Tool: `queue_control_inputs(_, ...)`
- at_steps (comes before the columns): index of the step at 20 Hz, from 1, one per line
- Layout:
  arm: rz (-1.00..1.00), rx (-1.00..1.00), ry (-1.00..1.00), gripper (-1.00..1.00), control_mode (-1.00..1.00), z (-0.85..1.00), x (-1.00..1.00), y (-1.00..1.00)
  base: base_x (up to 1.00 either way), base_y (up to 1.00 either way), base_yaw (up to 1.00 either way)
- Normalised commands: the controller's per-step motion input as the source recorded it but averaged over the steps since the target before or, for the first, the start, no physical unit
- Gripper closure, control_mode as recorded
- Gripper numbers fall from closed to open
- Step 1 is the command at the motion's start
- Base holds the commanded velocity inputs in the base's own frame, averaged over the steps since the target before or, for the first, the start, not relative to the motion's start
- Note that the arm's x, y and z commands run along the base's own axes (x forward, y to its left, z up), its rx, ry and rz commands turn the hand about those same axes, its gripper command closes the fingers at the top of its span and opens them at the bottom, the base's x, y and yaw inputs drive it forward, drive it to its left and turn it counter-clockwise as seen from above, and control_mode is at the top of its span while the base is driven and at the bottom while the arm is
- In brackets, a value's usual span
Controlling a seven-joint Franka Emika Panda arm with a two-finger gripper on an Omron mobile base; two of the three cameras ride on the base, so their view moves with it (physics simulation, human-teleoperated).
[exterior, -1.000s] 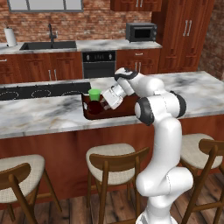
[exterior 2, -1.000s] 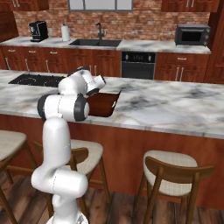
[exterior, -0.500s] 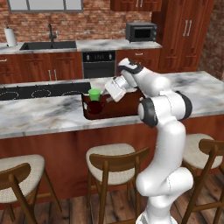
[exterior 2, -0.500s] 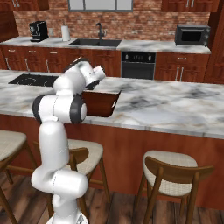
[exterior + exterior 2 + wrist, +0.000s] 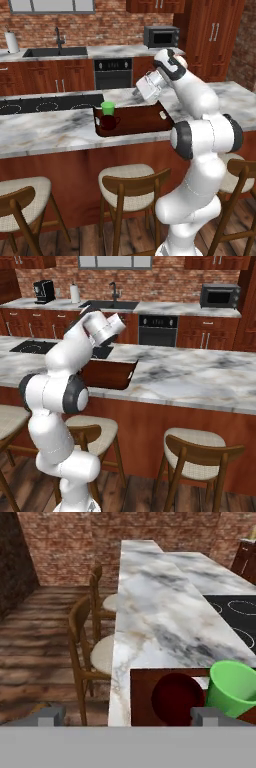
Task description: There is a tray on the dining counter. Grab the cup, mug, and pitcher and place them on the tray. The pitcher may be placed next to the tray if it cannot fit the tray.
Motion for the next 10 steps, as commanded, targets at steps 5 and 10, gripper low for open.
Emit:
queue_control_inputs(5,-0.35,-0.02,-0.01,-1.00,-1.00,0.81,-1.00,-0.42,0.00,0.00,0.00)
queue_control_inputs(10,-0.46,0.00,0.00,-1.00,-1.00,0.86,-0.98,-0.29,0.00,0.00,0.00)
